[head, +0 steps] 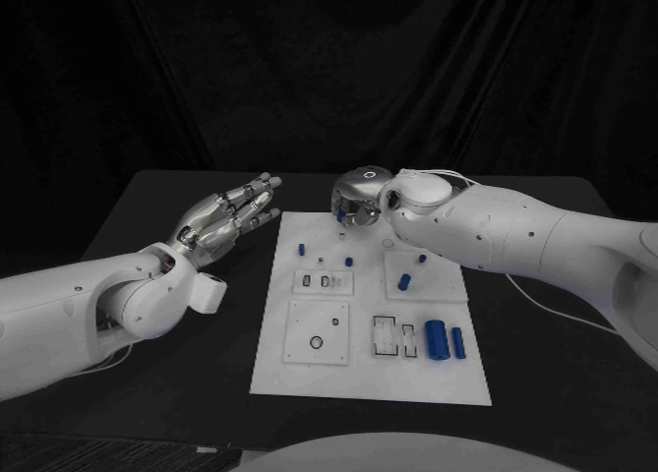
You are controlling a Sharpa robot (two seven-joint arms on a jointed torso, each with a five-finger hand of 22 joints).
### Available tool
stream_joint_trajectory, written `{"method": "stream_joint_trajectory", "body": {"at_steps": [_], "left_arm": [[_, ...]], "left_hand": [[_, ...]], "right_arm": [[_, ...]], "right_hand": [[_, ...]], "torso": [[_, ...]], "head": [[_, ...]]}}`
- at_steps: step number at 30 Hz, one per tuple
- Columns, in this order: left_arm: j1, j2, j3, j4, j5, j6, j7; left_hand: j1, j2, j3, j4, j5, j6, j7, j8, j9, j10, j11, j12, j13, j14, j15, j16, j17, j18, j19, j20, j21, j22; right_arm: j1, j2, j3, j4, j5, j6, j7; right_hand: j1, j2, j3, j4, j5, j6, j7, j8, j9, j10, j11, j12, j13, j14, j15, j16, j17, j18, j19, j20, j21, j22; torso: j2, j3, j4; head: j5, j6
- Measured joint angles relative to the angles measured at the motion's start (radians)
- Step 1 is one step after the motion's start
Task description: Assemble the parts on the task board
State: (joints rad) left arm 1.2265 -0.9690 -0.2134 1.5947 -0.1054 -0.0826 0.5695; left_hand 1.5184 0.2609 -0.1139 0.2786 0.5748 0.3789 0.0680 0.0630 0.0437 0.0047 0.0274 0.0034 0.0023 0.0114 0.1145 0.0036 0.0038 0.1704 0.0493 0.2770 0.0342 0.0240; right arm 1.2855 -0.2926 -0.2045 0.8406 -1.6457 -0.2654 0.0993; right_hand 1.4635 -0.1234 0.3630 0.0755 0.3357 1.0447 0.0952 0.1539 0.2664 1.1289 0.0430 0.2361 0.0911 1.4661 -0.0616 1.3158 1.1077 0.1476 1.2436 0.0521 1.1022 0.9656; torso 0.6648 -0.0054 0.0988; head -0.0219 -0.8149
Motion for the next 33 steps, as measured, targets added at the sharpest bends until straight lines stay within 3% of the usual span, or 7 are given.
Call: {"method": "stream_joint_trajectory", "body": {"at_steps": [9, 20, 22, 33], "left_arm": [[0.000, 0.000, 0.000, -0.006, 0.000, 0.000, 0.000], [0.000, 0.000, 0.000, -0.014, 0.000, 0.001, 0.000], [0.000, 0.000, 0.000, -0.014, 0.000, 0.001, 0.000], [0.000, 0.000, 0.000, -0.018, -0.001, 0.003, 0.000]], "left_hand": [[0.000, 0.000, 0.000, 0.000, 0.000, 0.000, 0.000, 0.000, 0.000, -0.001, 0.001, 0.000, 0.000, 0.004, 0.004, 0.000, 0.000, 0.000, 0.000, 0.000, 0.004, 0.001], [0.004, -0.004, 0.000, 0.000, 0.000, 0.000, 0.000, 0.000, 0.000, -0.001, 0.001, 0.000, 0.000, 0.004, 0.004, 0.000, 0.001, 0.000, 0.000, 0.000, 0.004, 0.001], [0.004, -0.004, 0.000, 0.000, 0.000, 0.000, 0.000, 0.000, 0.000, -0.001, 0.001, 0.000, 0.000, 0.003, 0.004, 0.000, 0.001, 0.000, 0.000, 0.000, 0.004, 0.001], [0.004, -0.004, 0.003, -0.003, 0.000, 0.000, 0.000, 0.000, 0.000, -0.001, 0.001, 0.000, 0.000, 0.003, 0.003, 0.000, 0.001, 0.000, 0.000, 0.000, 0.004, 0.001]], "right_arm": [[0.000, -0.024, 0.000, 0.027, 0.000, -0.029, 0.002], [0.000, -0.039, -0.001, 0.049, 0.000, -0.103, 0.010], [0.000, -0.042, -0.001, 0.051, 0.000, -0.108, 0.011], [0.000, -0.057, -0.001, 0.062, 0.000, -0.113, 0.010]], "right_hand": [[0.000, 0.000, 0.003, -0.003, -0.001, 0.000, 0.000, 0.000, 0.005, 0.006, 0.002, 0.000, 0.003, 0.000, 0.000, 0.000, 0.007, 0.000, 0.000, 0.000, 0.010, 0.018], [0.000, 0.000, 0.003, -0.003, -0.001, 0.004, 0.004, 0.000, 0.008, 0.014, 0.001, 0.000, 0.006, 0.000, 0.000, 0.000, 0.013, -0.001, 0.011, 0.003, 0.027, 0.036], [0.000, 0.000, 0.003, -0.003, -0.001, 0.004, 0.004, 0.000, 0.008, 0.016, -0.002, 0.000, 0.006, 0.000, 0.000, 0.000, 0.013, -0.010, 0.011, 0.003, 0.027, 0.036], [0.000, 0.000, 0.003, -0.003, -0.001, 0.004, 0.004, -0.002, 0.008, 0.016, -0.002, 0.000, 0.006, 0.000, 0.000, 0.000, 0.012, -0.009, 0.011, 0.004, 0.027, 0.036]], "torso": [[-0.004, -0.0011, 0.0001], [-0.008, -0.0018, 0.0000], [-0.009, -0.0018, 0.0000], [-0.011, -0.0019, 0.0000]], "head": [[0.001, -0.004], [0.005, -0.003], [0.006, -0.003], [0.008, -0.007]]}}
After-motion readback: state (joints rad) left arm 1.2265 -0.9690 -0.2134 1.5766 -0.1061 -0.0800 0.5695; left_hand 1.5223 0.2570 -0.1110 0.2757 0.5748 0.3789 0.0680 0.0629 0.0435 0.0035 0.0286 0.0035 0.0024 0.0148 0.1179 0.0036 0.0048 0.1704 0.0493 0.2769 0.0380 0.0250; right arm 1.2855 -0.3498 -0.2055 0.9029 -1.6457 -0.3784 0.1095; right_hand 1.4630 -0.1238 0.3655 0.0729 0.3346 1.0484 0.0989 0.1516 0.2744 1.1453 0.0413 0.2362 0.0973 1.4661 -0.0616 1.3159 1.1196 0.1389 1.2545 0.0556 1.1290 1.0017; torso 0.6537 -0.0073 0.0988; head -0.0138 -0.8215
